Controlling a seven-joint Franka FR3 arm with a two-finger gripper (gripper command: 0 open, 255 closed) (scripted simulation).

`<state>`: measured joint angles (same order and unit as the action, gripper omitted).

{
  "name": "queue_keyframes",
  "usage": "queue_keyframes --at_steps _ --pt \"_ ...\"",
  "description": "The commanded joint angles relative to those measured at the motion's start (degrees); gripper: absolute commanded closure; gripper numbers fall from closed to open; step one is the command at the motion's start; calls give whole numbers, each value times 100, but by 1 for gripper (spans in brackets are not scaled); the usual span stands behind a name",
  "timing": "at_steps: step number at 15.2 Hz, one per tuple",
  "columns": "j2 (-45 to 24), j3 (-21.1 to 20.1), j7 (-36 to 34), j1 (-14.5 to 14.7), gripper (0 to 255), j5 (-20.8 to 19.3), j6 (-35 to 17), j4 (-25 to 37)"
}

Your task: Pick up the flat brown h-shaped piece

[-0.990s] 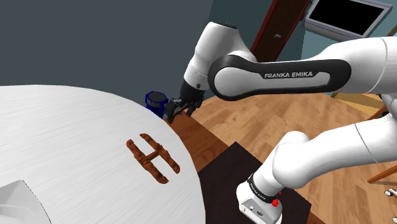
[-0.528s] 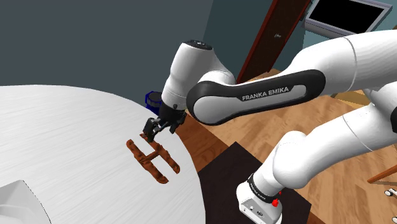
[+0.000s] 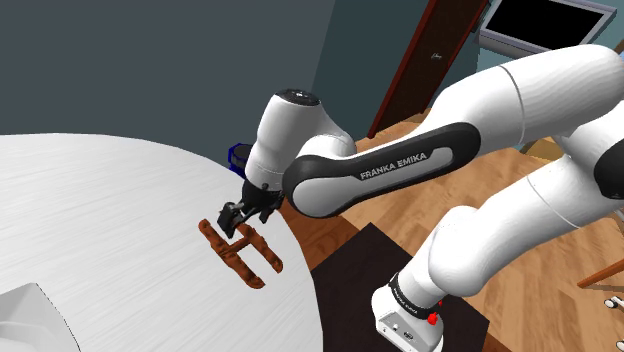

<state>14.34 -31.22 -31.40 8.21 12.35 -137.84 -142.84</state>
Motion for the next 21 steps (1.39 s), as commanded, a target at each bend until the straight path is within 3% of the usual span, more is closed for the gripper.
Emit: queue_keyframes --at_steps 1,2,3,12,21 --pt "-49 -16 -10 -7 0 -15 -84 -34" --pt "-50 -16 -11 -7 0 -16 -84 -34" --pt "-53 -17 -13 -8 255 -18 -85 -31" --pt "-50 -16 -11 -7 255 -16 -85 -34" --pt "391 145 81 40 255 92 708 339"
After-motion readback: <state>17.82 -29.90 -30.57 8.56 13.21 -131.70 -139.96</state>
